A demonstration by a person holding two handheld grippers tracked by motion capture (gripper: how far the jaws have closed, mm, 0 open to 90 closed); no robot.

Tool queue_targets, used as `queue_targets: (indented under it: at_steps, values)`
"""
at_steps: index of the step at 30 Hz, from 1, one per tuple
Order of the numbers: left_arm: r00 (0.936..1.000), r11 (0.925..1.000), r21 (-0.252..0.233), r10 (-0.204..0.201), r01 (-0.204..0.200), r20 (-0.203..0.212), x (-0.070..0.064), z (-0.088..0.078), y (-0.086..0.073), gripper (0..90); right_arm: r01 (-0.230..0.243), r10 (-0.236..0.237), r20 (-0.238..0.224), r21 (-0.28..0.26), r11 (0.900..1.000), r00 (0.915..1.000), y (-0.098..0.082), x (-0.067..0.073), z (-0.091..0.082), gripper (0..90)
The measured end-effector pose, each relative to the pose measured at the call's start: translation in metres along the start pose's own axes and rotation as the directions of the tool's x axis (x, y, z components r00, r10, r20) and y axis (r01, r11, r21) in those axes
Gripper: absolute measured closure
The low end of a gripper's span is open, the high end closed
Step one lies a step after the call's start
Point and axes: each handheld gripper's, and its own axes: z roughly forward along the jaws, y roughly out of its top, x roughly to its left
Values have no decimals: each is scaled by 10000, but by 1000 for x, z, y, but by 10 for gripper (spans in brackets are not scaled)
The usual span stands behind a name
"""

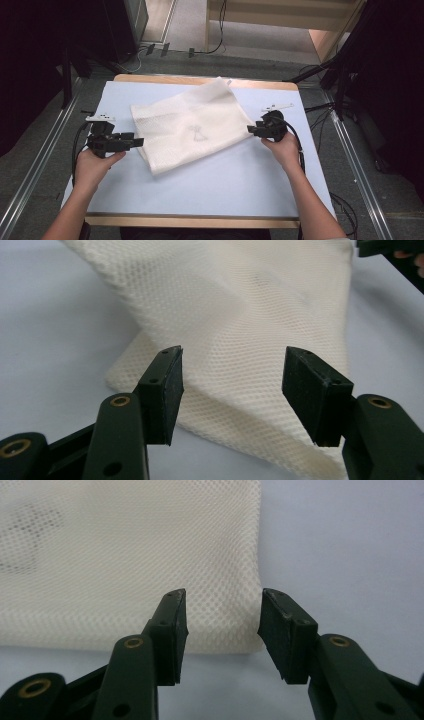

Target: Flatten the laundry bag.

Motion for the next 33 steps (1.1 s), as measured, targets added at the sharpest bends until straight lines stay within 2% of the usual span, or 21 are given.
queue_targets:
  at_steps: [2, 5, 7, 8, 9, 11, 13, 15, 17, 19, 23, 24, 25, 26, 27, 28, 29, 30, 31, 33]
  values:
    - [9998, 9999, -42, -116, 116, -154, 7, 0, 2, 426, 1, -1, -44, -31, 10000, 10000, -1, 1, -3, 553]
    - [9985, 9985, -193, -509, 505, -209, 21, 2, 7, 408, 125, -129, -296, -130, 9998, 9995, -8, 6, -13, 553]
    - [9966, 9976, -113, -689, 685, -458, 32, 9, 10, 395, 265, -266, -380, -53, 9996, 9989, -17, 12, -19, 551]
    - [9966, 9976, -113, -689, 685, -458, 32, 9, 10, 392, 265, -266, -380, -53, 9996, 9989, -17, 12, -19, 551]
    - [9946, 9959, -39, -907, 906, -502, 39, 16, 12, 390, 308, -308, -497, -4, 9995, 9983, -22, 14, -22, 549]
    - [9939, 9952, 66, -972, 977, -527, 42, 19, 14, 382, 310, -307, -505, 58, 9995, 9982, -26, 17, -24, 546]
    - [9936, 9939, 175, -1079, 1085, -323, 47, 29, 18, 381, 370, -363, -563, 126, 9992, 9978, -29, 19, -26, 543]
    - [9950, 9950, 178, -977, 980, -187, 46, 35, 21, 388, 381, -373, -540, 138, 9992, 9978, -32, 20, -28, 541]
    - [9951, 9950, 192, -980, 982, -145, 44, 37, 23, 452, 350, -344, -499, 111, 9993, 9982, -34, 19, -30, 541]
    - [9960, 9961, 130, -877, 875, 190, 36, 43, 29, 591, 276, -271, -445, 108, 9996, 9986, -36, 17, -32, 541]
    - [9998, 10000, 40, 50, -51, 205, 15, 47, 38, 784, 116, -112, -386, 89, 9999, 9992, -40, 14, -35, 543]
    - [9998, 10000, 40, 50, -51, 205, 15, 47, 38, 820, 116, -112, -386, 89, 9999, 9992, -40, 14, -35, 543]
    - [9983, 9991, -123, 399, -394, 422, 3, 49, 41, 835, 39, -37, -339, 52, 10000, 9994, -41, 13, -37, 544]
    - [9983, 9991, -123, 399, -394, 422, 3, 49, 41, 843, 39, -37, -339, 52, 10000, 9994, -41, 13, -37, 544]
    - [9961, 9974, -111, 720, -716, 500, -5, 51, 43, 843, -57, 57, -347, 19, 10000, 9994, -41, 13, -38, 545]
    - [9949, 9962, -131, 862, -857, 522, -10, 53, 44, 850, -100, 97, -318, -68, 9999, 9994, -42, 13, -40, 546]
    - [9929, 9944, -144, 1058, -1051, 550, -17, 55, 45, 850, -100, 97, -318, -68, 9999, 9994, -42, 13, -40, 546]
    - [9885, 9904, -128, 1379, -1373, 616, -30, 60, 47, 854, -148, 143, -327, -147, 9998, 9994, -42, 14, -41, 546]
    - [9885, 9904, -128, 1379, -1373, 616, -30, 60, 47, 854, -148, 143, -327, -147, 9998, 9994, -42, 14, -41, 546]
    - [9834, 9864, -129, 1645, -1640, 759, -42, 67, 47, 854, -89, 82, -312, -236, 9997, 9995, -42, 15, -41, 547]
